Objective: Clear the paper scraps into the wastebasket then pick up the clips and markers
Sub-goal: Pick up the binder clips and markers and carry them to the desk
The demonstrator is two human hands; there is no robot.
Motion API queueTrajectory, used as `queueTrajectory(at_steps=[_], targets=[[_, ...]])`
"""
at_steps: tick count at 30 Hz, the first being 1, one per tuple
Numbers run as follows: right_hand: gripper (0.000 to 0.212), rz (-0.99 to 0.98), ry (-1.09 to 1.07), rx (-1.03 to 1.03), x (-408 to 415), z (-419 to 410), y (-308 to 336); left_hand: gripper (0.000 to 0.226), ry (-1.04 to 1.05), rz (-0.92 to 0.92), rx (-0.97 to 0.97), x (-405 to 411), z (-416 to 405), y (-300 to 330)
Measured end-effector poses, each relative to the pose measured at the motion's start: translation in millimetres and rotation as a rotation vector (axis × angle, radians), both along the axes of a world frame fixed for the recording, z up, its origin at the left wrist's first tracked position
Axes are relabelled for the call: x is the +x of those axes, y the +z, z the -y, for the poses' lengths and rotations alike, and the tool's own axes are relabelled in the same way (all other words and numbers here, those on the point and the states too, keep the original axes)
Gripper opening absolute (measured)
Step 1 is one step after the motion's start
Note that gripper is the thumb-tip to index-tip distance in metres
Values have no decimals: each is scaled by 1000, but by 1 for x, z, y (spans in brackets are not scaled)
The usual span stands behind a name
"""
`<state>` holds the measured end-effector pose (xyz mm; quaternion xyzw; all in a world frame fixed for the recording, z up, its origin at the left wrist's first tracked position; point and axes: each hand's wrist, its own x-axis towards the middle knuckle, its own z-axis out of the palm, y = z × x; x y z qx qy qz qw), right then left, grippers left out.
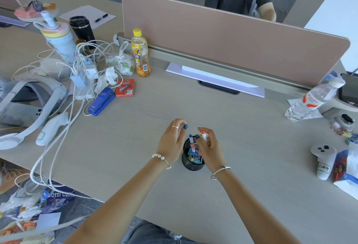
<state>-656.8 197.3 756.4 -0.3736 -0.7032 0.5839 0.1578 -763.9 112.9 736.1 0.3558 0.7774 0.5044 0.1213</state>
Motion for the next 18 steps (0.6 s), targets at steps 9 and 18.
queueTrajectory(at_steps=[9, 18], targets=[[12, -5, 86, 33, 3, -2, 4, 13, -7, -8, -20, 1, 2, -2], [26, 91, 73, 28, 10, -9, 1, 11, 0, 6, -56, 2, 4, -7]])
